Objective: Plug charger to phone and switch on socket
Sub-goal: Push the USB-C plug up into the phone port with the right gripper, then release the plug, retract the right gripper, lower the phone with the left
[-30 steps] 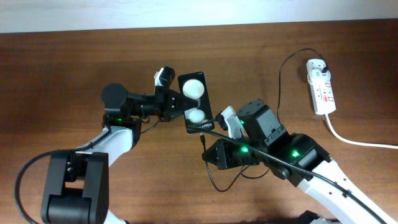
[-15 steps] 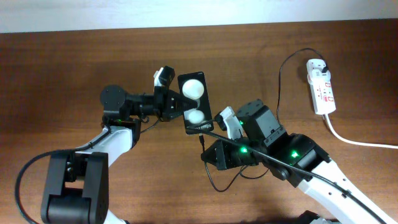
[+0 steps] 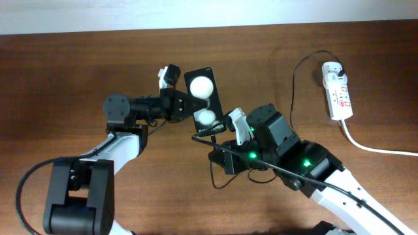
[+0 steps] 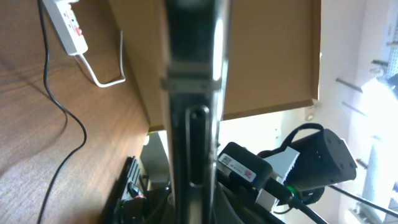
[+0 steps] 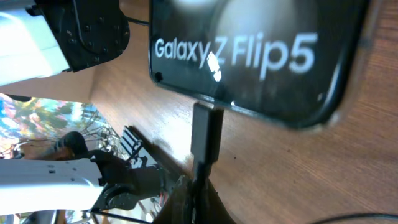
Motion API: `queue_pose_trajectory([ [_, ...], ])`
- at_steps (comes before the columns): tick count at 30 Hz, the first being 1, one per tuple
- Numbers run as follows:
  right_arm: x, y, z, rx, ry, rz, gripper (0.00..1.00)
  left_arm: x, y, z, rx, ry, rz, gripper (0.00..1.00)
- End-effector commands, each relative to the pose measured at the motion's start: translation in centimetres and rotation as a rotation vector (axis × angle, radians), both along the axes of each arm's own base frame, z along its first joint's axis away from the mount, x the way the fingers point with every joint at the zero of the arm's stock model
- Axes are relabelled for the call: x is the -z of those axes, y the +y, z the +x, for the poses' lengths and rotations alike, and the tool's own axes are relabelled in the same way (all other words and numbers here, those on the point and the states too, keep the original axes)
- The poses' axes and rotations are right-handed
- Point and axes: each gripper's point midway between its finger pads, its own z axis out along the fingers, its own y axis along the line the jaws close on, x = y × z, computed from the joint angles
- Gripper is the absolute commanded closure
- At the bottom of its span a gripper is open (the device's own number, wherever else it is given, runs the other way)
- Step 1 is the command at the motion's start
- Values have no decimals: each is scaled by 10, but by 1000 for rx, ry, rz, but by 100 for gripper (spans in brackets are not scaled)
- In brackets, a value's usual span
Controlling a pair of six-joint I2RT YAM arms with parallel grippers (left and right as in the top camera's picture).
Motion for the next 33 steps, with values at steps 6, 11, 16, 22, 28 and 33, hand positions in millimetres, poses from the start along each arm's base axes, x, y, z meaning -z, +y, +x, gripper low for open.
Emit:
queue_pose_trajectory([
  [6, -4, -10, 20, 32, -123, -66, 82, 8, -11, -33, 159, -50, 47, 100],
  [11, -3, -12, 20, 6, -153, -89, 70, 8, -11, -32, 157, -50, 47, 100],
  [16, 0, -12, 14, -8, -129, -91, 96, 8, -11, -33, 158, -50, 47, 100],
  [22, -17, -4, 24, -1, -198, -41, 96, 8, -11, -33, 159, -54, 47, 100],
  [28, -18, -21, 3, -44, -188, -97, 38, 6, -11, -33, 151, -262, 23, 100],
  [33, -88, -93, -39, 65, -404, -179, 22, -12, -13, 1, -70, -329, -57, 100],
])
